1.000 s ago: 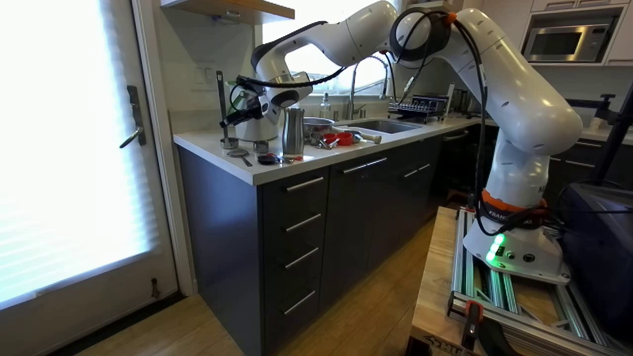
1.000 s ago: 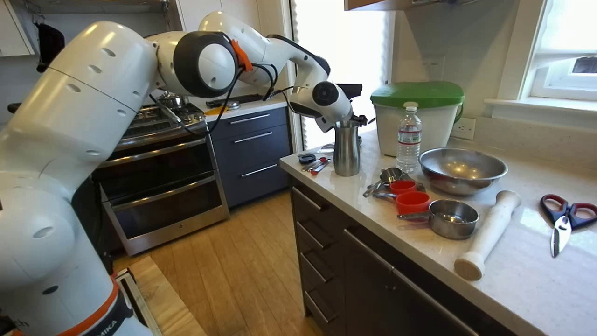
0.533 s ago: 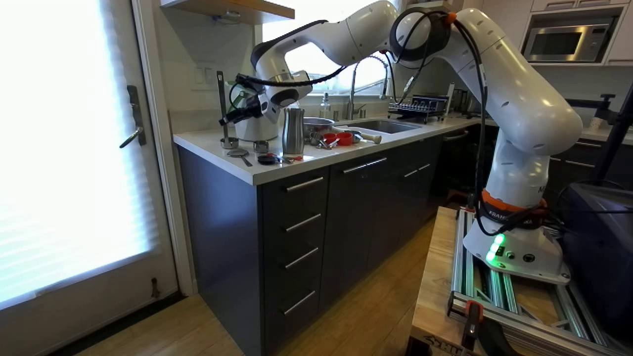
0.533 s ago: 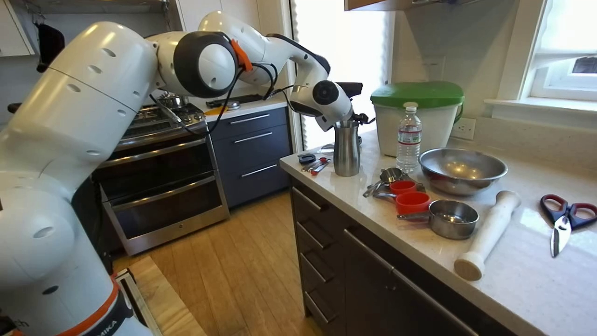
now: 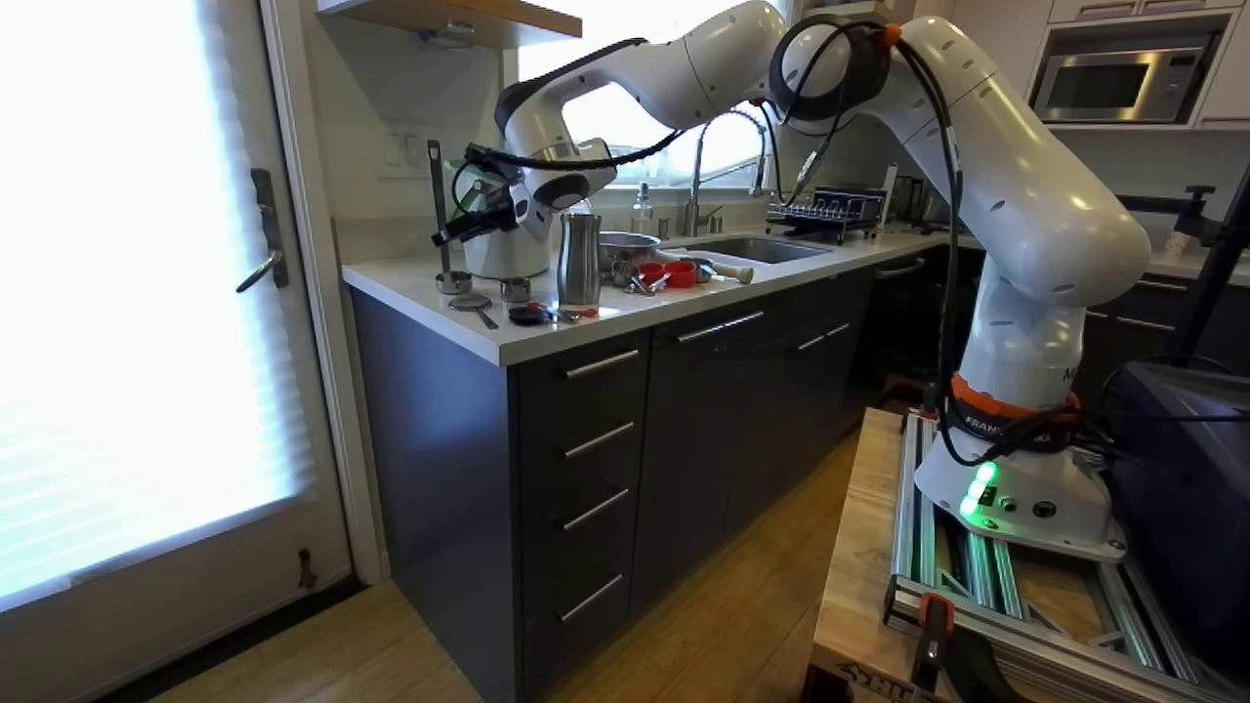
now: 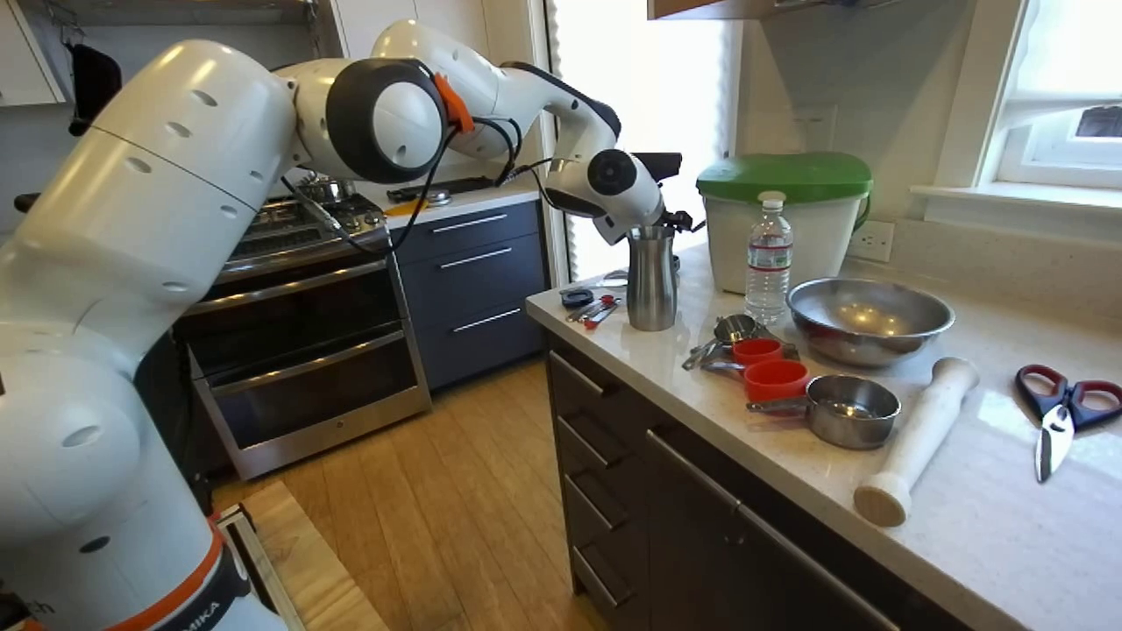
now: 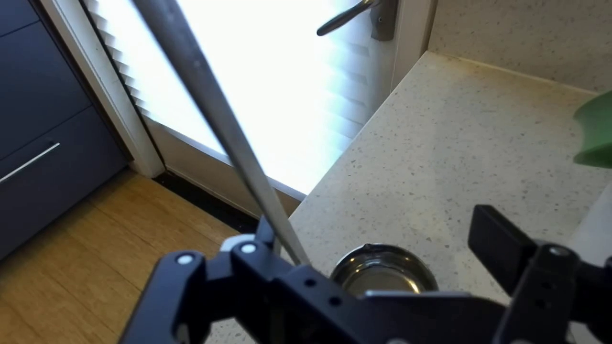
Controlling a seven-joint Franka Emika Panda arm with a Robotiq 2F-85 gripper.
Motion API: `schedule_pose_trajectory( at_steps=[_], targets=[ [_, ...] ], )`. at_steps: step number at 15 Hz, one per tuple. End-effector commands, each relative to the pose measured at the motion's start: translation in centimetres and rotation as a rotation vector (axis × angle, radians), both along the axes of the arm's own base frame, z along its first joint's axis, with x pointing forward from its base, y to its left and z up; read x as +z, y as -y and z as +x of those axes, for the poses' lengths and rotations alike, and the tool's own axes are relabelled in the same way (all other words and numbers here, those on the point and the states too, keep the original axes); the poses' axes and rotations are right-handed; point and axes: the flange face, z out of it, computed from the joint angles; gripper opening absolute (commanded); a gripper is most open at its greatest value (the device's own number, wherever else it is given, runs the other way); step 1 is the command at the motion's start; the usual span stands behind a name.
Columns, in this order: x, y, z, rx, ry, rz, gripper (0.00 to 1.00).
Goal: Pick up the silver serving utensil from the silver utensil holder and lay it on the kitchen counter
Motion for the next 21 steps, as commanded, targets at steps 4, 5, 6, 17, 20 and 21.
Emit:
schedule_pose_trajectory(
  at_steps=[4, 5, 6, 17, 20, 21],
  targets=[
    [1.2, -0.1, 0.2, -0.013, 0.034, 0.0, 1.0],
    [1.5, -0.1, 0.3, -0.013, 0.041, -0.002, 1.0],
    [1.8, -0.2, 0.3, -0.012, 0.048, -0.002, 1.0],
    [4.1, -0.7, 0.2, 0.0, 0.112, -0.009, 1.0],
    [4.8, -0.7, 0.0, 0.001, 0.129, -0.011, 1.0],
    [5.0, -0.7, 0.0, 0.0, 0.134, -0.012, 1.0]
  ],
)
